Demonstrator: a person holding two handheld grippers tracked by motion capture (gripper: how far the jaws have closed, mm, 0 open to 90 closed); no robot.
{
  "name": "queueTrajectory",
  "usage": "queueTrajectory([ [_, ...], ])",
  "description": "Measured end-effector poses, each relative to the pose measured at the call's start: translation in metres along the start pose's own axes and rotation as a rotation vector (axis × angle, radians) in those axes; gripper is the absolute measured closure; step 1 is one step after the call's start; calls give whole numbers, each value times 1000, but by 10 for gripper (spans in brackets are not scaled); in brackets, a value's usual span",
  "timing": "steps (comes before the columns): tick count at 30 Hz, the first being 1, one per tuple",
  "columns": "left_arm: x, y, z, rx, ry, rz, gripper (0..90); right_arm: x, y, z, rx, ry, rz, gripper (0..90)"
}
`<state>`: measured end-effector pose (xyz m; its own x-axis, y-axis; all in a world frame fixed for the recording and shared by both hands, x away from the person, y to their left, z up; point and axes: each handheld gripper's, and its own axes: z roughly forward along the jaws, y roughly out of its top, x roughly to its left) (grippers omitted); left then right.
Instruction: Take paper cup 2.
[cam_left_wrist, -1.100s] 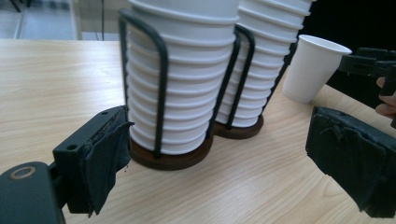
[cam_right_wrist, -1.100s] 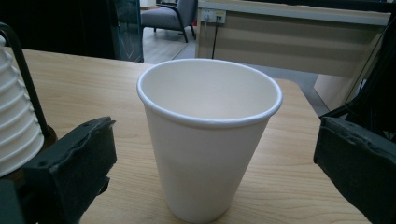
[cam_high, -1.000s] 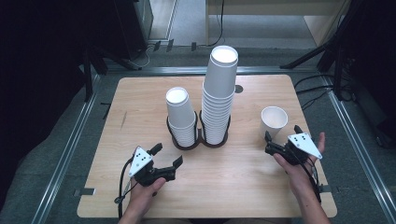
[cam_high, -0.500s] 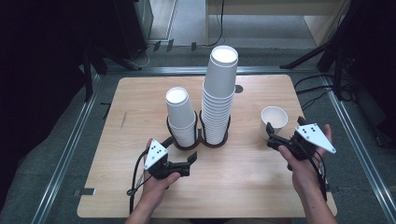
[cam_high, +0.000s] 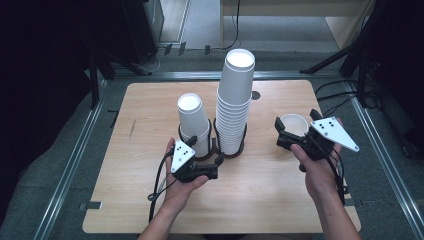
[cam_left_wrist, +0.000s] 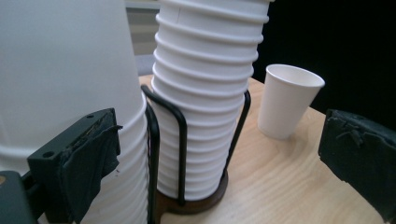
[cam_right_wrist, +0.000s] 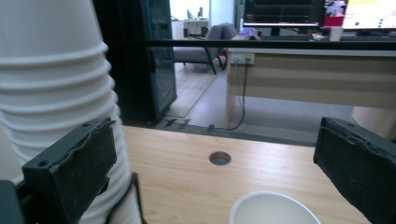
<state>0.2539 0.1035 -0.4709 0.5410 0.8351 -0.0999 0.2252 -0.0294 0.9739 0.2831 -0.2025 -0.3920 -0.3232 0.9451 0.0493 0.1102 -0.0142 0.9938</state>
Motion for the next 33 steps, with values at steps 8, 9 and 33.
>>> queueTrajectory([
  [8,-11,11,17,-16,54,8,0,29,23,10,-8,78,-23,0],
  [9,-14,13,21,-21,62,20,0,32,25,11,-6,85,-23,0],
  [33,-35,27,69,-45,187,63,0,77,54,48,3,224,-28,0],
])
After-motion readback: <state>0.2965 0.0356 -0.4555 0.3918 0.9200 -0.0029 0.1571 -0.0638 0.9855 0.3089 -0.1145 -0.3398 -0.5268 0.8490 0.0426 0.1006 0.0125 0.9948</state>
